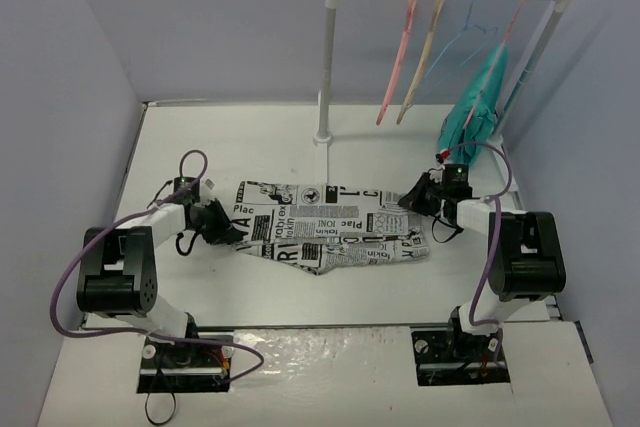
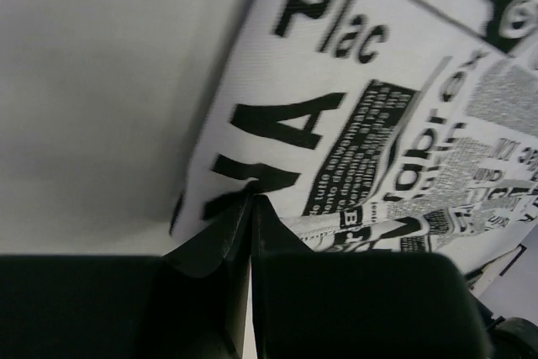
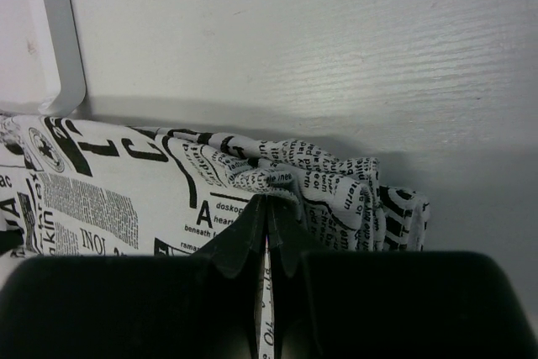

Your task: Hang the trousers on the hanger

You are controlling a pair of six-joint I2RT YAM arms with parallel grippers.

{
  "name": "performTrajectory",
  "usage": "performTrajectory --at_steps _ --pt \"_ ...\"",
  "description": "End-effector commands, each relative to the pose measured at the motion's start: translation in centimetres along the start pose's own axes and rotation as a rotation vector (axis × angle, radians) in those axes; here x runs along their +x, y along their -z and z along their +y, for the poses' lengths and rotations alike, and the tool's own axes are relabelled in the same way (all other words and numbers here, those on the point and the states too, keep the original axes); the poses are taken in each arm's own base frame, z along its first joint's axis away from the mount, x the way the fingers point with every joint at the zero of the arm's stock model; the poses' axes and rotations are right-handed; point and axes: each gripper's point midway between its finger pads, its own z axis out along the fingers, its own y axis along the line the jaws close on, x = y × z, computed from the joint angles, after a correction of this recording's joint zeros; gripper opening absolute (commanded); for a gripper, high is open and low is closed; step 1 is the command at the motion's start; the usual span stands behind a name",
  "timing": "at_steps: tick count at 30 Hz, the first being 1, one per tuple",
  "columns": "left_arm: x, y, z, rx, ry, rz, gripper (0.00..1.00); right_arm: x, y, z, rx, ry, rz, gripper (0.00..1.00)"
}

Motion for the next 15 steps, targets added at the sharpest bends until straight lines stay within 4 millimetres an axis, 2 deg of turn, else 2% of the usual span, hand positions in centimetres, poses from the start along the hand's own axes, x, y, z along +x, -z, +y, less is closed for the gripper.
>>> performTrajectory --at_steps 1,3,7,10,12,15 --pt "1.3 -0.5 2.9 -0.139 0.058 0.033 0.0 -1.7 0.5 -0.4 0.048 0.045 -0.066 0.0" --pt "2.0 0.0 4.2 -0.215 0.076 0.057 0.0 -1.9 0.6 -0.7 0.068 0.046 -0.073 0.0" --pt "1.5 1.3 5.6 -0.286 0.113 0.037 0.0 -2.5 1.1 -1.4 0.128 0.048 -0.093 0.0" --pt "0.8 2.6 4.6 -0.266 0.091 -0.006 0.01 -3.4 2.0 -1.5 0.167 0.062 -0.117 0.0" --pt "-0.3 3.9 3.2 -0.231 0.057 -0.059 0.09 -4.8 3.2 -0.9 0.191 0.082 -0.162 0.0" --pt "-2.5 6.8 1.0 -0.193 -0.029 -0.174 0.21 -6.4 5.7 1.4 0.209 0.13 -0.222 0.05"
